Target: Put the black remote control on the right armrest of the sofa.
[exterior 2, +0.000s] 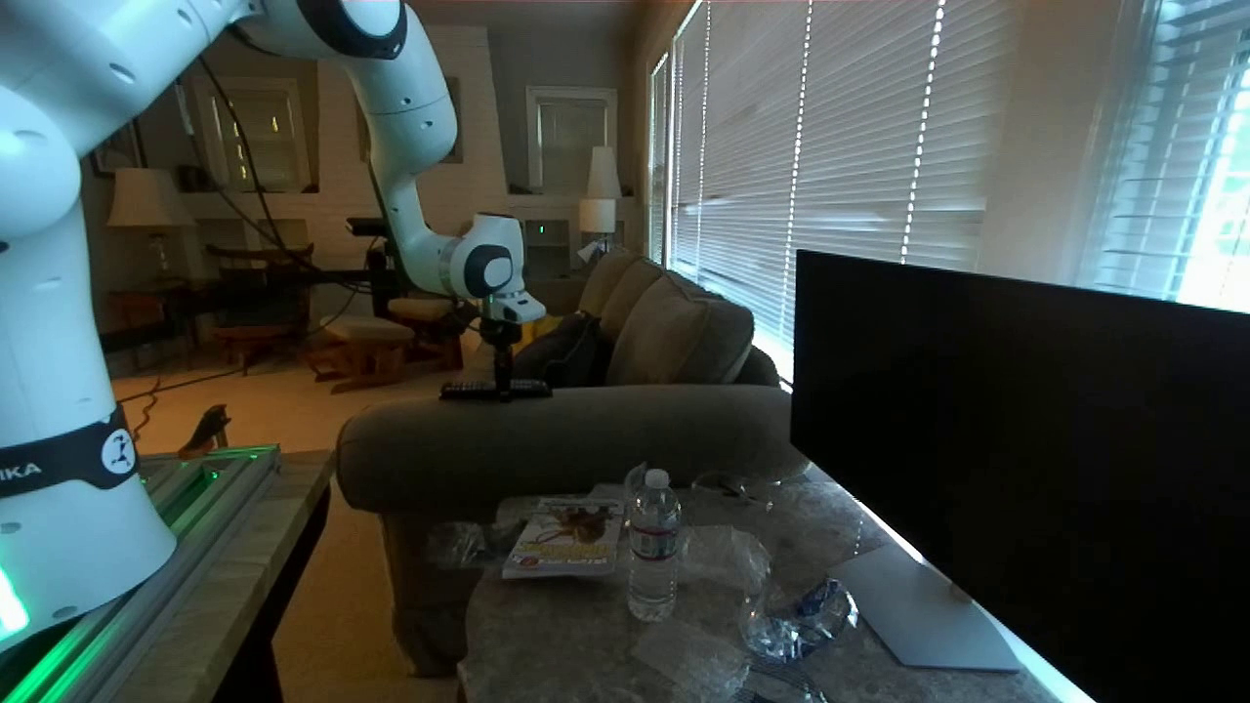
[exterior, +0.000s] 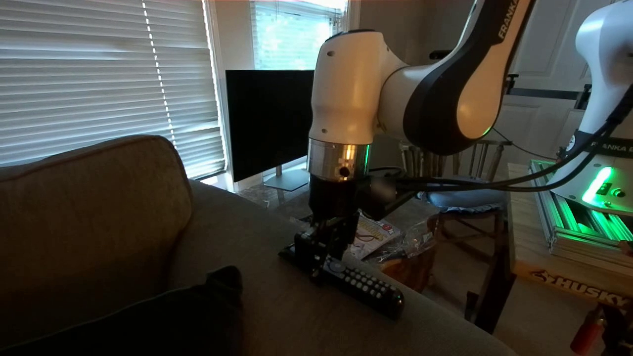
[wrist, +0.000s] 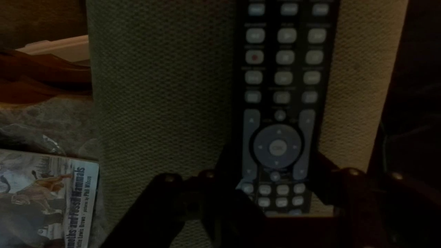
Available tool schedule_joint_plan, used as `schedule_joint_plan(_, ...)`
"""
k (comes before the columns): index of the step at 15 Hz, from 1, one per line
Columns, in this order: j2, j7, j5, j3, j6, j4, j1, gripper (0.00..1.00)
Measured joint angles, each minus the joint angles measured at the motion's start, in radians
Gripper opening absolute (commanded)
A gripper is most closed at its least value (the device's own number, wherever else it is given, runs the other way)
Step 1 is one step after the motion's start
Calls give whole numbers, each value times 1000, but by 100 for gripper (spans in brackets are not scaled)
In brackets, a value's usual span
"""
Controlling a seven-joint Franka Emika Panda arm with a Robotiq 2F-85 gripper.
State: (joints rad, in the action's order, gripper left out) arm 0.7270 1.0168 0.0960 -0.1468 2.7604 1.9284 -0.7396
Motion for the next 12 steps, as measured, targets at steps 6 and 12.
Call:
schedule_joint_plan(6,4,0,-1,12,-36,-26,-19,98)
schedule_joint_plan(12,3,4,-1,25,-74,-43,-40,100)
